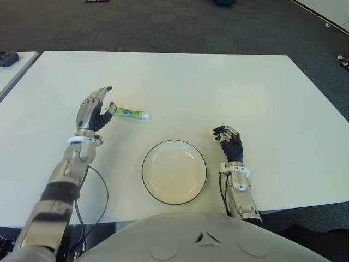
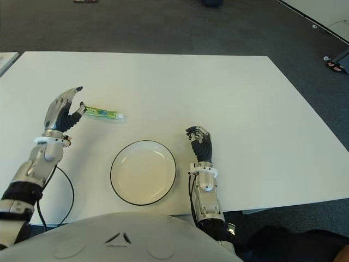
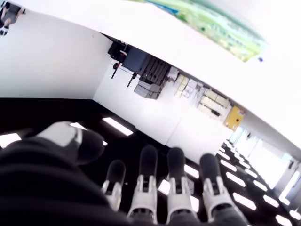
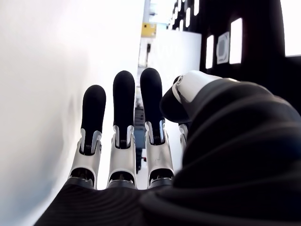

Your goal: Put the toothpaste on the table into the plate.

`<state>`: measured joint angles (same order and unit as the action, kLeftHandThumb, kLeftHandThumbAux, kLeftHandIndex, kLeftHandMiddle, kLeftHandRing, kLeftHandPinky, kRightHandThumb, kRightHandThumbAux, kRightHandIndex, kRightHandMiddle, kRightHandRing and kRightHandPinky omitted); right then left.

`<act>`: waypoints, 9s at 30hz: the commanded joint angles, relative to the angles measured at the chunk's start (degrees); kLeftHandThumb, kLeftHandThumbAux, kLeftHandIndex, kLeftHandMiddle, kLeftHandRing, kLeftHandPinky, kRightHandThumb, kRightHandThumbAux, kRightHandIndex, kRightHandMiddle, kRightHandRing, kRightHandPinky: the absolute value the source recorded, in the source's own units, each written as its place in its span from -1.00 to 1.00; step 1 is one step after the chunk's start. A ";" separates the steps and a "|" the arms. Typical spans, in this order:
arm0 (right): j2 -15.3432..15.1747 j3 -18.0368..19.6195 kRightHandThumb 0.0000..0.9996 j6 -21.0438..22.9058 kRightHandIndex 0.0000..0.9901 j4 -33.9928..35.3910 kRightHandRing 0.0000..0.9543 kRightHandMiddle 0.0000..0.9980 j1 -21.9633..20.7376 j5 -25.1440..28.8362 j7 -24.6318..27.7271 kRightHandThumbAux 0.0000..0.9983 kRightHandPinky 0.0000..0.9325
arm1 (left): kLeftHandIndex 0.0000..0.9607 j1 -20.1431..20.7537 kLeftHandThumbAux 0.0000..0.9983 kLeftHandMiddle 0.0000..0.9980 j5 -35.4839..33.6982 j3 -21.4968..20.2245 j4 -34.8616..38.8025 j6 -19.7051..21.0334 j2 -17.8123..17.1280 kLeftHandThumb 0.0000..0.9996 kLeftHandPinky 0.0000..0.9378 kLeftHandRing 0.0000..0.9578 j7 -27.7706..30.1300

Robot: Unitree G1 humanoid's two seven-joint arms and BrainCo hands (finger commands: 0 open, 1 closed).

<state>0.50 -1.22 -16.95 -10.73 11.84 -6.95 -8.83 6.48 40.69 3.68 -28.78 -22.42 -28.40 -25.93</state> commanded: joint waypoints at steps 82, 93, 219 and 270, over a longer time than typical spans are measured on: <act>0.71 -0.22 0.41 0.67 -0.13 1.27 -0.08 -0.04 0.87 -0.80 -0.06 0.45 -0.06 | -1.00 34.95 -0.56 -1.00 22.60 49.12 -44.19 -8.43 -8.38 -0.24 -1.00 -1.00 0.82; 0.33 0.14 0.41 1.68 -0.13 2.04 -0.08 -0.03 1.31 -0.86 -0.04 0.45 -0.08 | -1.00 35.13 -0.56 -1.00 21.80 49.87 -45.01 -8.28 -8.00 -0.21 -1.00 -1.00 2.48; -0.33 0.17 0.40 3.57 -0.14 3.39 -0.09 -0.06 1.46 -0.76 -0.45 0.46 -0.07 | -0.09 19.45 0.44 0.53 -15.61 14.51 -12.43 -18.68 -9.35 0.42 0.54 0.54 33.71; -0.31 0.40 0.40 1.48 -0.13 1.80 -0.07 -0.02 0.62 -0.67 -0.10 0.45 -0.07 | -0.09 5.48 0.43 0.52 12.85 22.22 18.55 -34.62 -7.10 0.42 0.61 0.56 30.62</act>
<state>0.05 -0.95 -15.18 -8.46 12.94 -7.36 -8.55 12.69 49.14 25.17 -9.74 -56.62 -35.20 8.28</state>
